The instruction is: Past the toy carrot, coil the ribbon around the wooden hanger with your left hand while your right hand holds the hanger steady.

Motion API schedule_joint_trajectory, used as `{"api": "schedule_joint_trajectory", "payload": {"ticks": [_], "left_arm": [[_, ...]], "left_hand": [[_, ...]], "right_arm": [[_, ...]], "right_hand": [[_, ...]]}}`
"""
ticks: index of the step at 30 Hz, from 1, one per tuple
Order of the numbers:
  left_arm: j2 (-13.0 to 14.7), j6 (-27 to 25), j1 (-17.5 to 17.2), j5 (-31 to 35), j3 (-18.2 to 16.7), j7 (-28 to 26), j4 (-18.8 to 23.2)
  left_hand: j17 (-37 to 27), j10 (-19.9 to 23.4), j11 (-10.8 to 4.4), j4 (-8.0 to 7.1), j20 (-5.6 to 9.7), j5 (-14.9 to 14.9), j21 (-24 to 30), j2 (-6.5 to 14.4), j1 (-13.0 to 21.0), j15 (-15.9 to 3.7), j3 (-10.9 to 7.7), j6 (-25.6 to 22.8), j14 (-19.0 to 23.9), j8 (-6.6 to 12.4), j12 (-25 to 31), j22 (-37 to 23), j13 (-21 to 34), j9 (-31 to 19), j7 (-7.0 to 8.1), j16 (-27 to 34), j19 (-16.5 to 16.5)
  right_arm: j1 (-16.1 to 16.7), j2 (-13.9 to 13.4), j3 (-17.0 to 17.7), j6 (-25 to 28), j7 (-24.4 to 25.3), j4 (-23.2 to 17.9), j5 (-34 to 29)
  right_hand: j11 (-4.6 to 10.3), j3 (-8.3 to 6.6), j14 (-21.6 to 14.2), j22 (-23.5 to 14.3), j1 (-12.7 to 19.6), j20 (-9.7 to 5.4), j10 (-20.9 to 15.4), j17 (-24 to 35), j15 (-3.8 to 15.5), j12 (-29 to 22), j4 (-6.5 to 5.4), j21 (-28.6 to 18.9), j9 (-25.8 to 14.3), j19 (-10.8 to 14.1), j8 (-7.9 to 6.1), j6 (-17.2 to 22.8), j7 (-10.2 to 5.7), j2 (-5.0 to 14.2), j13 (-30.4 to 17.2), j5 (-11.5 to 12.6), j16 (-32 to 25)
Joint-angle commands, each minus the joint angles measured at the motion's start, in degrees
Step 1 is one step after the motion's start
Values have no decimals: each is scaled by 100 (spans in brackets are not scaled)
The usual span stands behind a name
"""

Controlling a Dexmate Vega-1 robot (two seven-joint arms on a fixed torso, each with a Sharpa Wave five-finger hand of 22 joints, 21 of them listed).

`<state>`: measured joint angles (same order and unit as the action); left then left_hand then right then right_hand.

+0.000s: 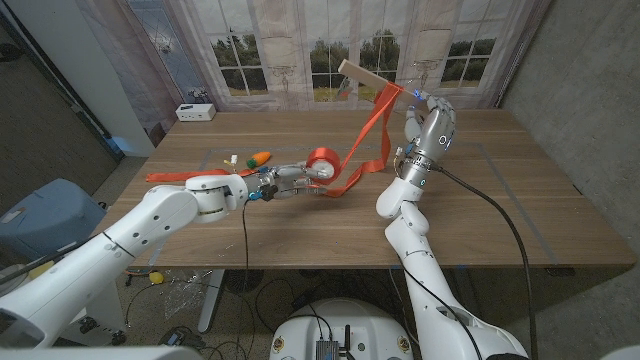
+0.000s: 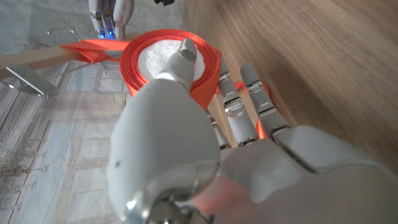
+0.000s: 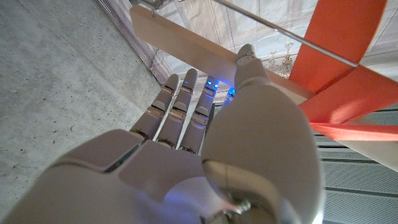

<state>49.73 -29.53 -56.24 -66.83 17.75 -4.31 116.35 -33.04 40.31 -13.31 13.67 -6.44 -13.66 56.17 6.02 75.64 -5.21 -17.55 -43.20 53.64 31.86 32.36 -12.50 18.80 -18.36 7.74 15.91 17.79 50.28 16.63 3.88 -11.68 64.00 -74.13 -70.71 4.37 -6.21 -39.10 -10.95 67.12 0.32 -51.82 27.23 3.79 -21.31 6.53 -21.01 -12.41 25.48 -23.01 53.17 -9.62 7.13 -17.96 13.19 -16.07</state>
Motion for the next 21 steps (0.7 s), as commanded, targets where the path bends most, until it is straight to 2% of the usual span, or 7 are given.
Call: {"api": "schedule_joint_trajectory", "payload": {"ticks": [1,11,21], "left_arm": [[182,370,-416,-159,-663,-1189,1],[225,463,-219,49,-901,-1538,-73],[293,422,199,362,-948,-1622,-49]], "left_hand": [[-19,834,663,-415,-44,-43,51,158,18,-508,-472,-918,278,-3,1138,-6,1513,-23,-962,-14,-2],[-26,831,681,-415,-42,-51,108,154,7,-486,-494,-922,290,-10,1144,18,1532,-42,-949,-36,-20],[-43,831,690,-416,-45,-54,159,146,-3,-486,-507,-922,297,-24,1130,38,1521,-52,-963,-48,-51]], "right_arm": [[313,95,197,-796,0,-359,230],[625,-95,-60,-1199,0,-698,294],[898,-448,-448,-1211,0,-985,224]], "right_hand": [[-7,-58,-35,-15,-16,9,-72,12,812,-33,0,-53,-39,10,-31,1053,947,141,-20,19,30],[-10,-71,-34,-14,-13,-13,-66,6,822,-21,5,-59,-50,23,-22,1029,944,147,-4,23,46],[9,-80,-44,-14,-8,-31,-56,17,836,-22,11,-59,-59,22,-27,1044,938,153,-15,25,43]]}}
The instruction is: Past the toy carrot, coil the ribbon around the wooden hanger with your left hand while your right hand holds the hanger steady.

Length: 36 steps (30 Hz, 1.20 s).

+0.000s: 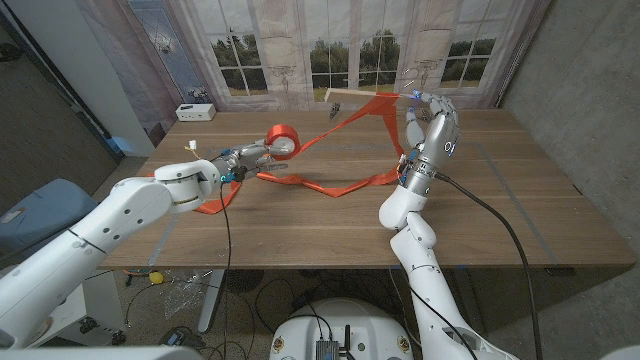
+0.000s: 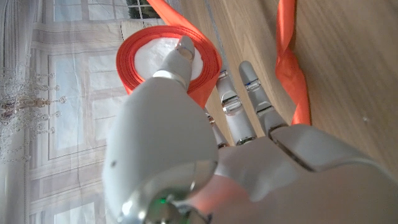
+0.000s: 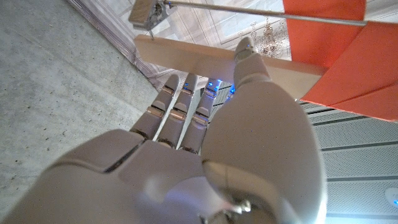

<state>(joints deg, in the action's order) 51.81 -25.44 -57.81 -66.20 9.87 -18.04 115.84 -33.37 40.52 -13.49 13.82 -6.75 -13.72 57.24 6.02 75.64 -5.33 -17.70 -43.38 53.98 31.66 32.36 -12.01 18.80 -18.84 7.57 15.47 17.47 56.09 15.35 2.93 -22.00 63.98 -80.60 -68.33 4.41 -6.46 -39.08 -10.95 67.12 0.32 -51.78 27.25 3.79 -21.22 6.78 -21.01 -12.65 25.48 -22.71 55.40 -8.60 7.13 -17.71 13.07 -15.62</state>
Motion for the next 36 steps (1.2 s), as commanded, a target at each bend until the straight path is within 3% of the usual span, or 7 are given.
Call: {"api": "schedule_joint_trajectory", "payload": {"ticks": [1,18,26,36], "left_arm": [[97,8,407,342,-161,-256,17],[30,-256,1596,970,235,30,88],[-72,-344,2085,1219,449,295,153],[-175,-326,2362,1364,544,588,352]], "left_hand": [[-11,813,699,-432,-16,-49,56,147,-7,-470,-494,-899,262,-6,1133,-10,1526,-6,-941,-6,-21],[-36,807,704,-432,-17,-54,133,142,-21,-474,-519,-898,264,-25,1121,16,1534,-23,-928,-28,-63],[-53,810,704,-428,-20,-54,177,134,-27,-484,-528,-898,266,-37,1118,28,1542,-31,-941,-36,-82],[-69,818,705,-429,-14,-55,228,122,-40,-489,-535,-916,270,-44,1103,41,1532,-40,-910,-48,-106]], "right_arm": [[342,-380,-415,-144,2,-365,-12],[410,-1699,-1781,515,2,-521,434],[190,-2361,-2566,1294,2,-489,708],[-257,-3005,-3567,2496,-33,-301,1312]], "right_hand": [[6,-58,-43,-14,-6,-31,-62,14,840,-31,-12,-62,-38,28,-59,821,835,154,-39,38,0],[32,-73,-52,-12,4,-80,-61,22,862,-30,2,-69,-42,44,-58,830,779,151,-43,42,11],[37,-77,-57,-11,5,-95,-78,26,869,-32,6,-70,-41,46,-55,832,780,148,-38,44,14],[39,-85,-63,-10,4,-101,-77,29,874,-30,10,-69,-35,44,-53,844,755,147,-41,47,23]]}}
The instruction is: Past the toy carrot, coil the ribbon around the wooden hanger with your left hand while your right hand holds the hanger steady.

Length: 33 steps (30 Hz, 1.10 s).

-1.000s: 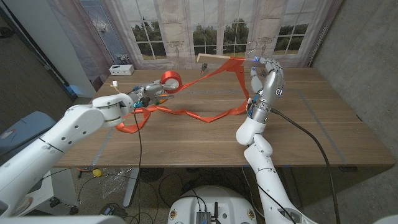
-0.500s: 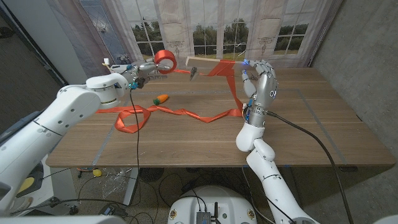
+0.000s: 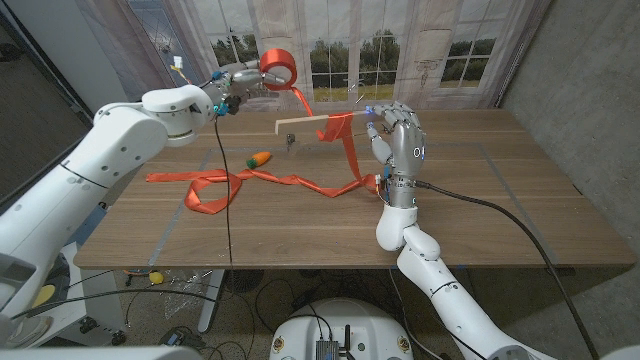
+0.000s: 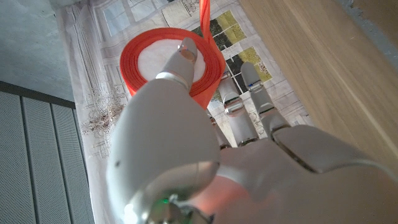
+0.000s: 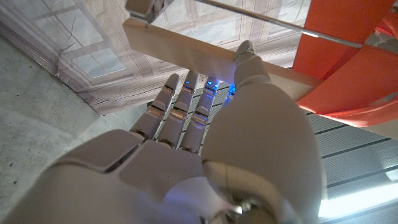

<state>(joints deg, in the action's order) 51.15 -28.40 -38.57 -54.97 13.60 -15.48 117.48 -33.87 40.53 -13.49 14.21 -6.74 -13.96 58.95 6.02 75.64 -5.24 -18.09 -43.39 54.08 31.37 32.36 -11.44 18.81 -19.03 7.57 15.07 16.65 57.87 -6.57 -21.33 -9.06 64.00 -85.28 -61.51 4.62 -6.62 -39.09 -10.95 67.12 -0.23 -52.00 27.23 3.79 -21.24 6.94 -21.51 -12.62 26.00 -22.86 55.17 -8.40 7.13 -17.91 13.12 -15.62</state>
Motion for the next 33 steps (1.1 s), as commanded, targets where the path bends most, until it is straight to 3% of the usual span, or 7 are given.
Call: {"api": "schedule_joint_trajectory", "payload": {"ticks": [1,13,23,33], "left_arm": [[-129,-14,472,251,191,379,234],[-233,120,809,558,525,955,489],[-215,177,897,688,716,1481,588],[-67,197,734,708,678,1733,640]], "left_hand": [[-22,817,699,-466,-13,-31,64,118,-39,-504,-497,-923,261,-17,1105,-14,1538,-18,-913,-9,-26],[-37,814,708,-467,-22,-34,111,119,-51,-505,-513,-912,261,-36,1105,-1,1563,-28,-888,-25,-59],[-54,810,701,-470,-11,-34,150,114,-65,-508,-520,-906,264,-48,1094,8,1568,-37,-912,-31,-68],[-53,816,698,-471,-16,-32,191,107,-85,-506,-524,-908,277,-64,1071,18,1552,-41,-897,-45,-92]], "right_arm": [[-498,-857,-1247,1331,-85,219,701],[-896,-1275,-1981,2273,-567,83,1485],[-963,-1381,-2183,3313,-1299,-398,1916],[-1118,-1388,-2352,4504,-2034,-802,2084]], "right_hand": [[17,-69,-61,-9,5,-47,-57,31,875,-29,-4,-19,-37,-9,-36,865,730,145,-22,41,25],[35,-74,-60,-9,6,-45,-45,38,877,-17,1,-19,-35,-11,-31,863,708,142,-17,42,32],[44,-70,-63,-9,-5,-10,-32,53,872,-13,0,-11,-32,-33,-28,867,707,135,-26,41,28],[24,-59,-41,-10,-29,47,19,81,859,3,-10,10,-41,-89,-19,839,714,130,-45,34,23]]}}
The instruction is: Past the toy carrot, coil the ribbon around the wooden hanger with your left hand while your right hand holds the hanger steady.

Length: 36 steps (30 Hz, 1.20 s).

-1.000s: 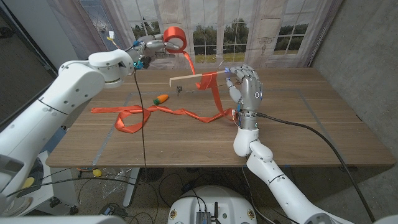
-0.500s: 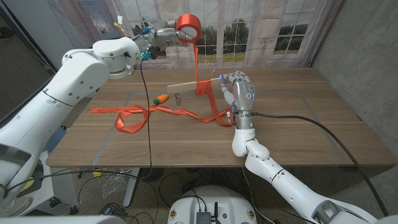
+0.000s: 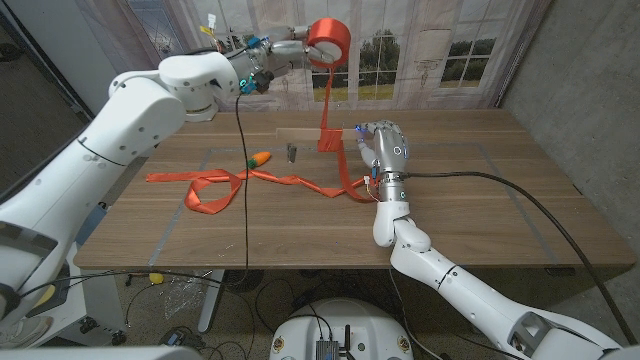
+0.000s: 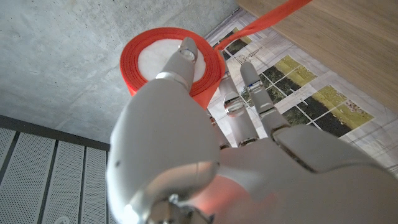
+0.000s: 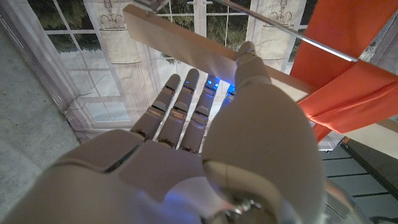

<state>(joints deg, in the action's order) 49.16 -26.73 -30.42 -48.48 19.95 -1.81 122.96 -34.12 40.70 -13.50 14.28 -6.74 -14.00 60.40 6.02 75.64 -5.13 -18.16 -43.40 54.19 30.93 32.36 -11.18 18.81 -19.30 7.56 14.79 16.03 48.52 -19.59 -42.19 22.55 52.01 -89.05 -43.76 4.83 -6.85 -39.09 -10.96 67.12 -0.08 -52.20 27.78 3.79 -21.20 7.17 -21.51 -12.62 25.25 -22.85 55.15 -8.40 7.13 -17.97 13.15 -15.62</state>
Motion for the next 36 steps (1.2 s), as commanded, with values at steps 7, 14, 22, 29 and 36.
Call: {"api": "schedule_joint_trajectory", "payload": {"ticks": [7,14,22,29,36], "left_arm": [[388,-59,-158,259,55,460,124],[699,-117,-64,773,256,748,142],[926,-85,98,1565,572,1095,146],[1008,-119,313,2238,896,1540,97],[960,-196,467,2734,1192,1937,-39]], "left_hand": [[-27,793,711,-482,-24,-28,74,111,-95,-511,-525,-909,264,-36,1062,-2,1556,-8,-905,-32,-47],[-3,789,708,-485,-20,-20,96,113,-105,-518,-522,-913,247,-52,1050,3,1558,0,-908,-60,-69],[24,780,696,-480,-12,-6,116,107,-107,-548,-509,-903,226,-71,1025,8,1545,2,-903,-87,-104],[34,787,663,-483,8,14,130,115,-108,-578,-491,-911,205,-87,1011,12,1537,15,-889,-102,-145],[43,765,645,-489,21,33,131,124,-111,-587,-474,-898,177,-108,993,15,1537,29,-867,-119,-210]], "right_arm": [[-372,-62,-400,2242,-1348,-637,343],[-719,-141,-702,3193,-2152,-831,357],[-1025,-177,-953,3815,-2468,-848,478],[-1365,-228,-1208,4510,-2884,-889,670],[-1909,-301,-1647,5316,-3474,-878,1082]], "right_hand": [[15,-29,-24,-11,-36,46,66,51,856,8,-34,25,-40,-55,-10,823,714,129,-50,27,13],[26,-20,37,-12,-46,81,106,86,850,21,-37,61,-51,-151,-2,799,726,129,-67,20,14],[24,-18,72,-10,-48,109,122,122,852,24,-39,97,-55,-237,5,786,737,143,-83,13,3],[22,-14,87,-7,-61,138,123,142,842,22,-47,127,-59,-307,8,784,733,150,-95,7,-4],[18,-16,93,2,-70,175,135,155,840,24,-51,203,-68,-479,14,768,735,155,-109,0,-4]]}}
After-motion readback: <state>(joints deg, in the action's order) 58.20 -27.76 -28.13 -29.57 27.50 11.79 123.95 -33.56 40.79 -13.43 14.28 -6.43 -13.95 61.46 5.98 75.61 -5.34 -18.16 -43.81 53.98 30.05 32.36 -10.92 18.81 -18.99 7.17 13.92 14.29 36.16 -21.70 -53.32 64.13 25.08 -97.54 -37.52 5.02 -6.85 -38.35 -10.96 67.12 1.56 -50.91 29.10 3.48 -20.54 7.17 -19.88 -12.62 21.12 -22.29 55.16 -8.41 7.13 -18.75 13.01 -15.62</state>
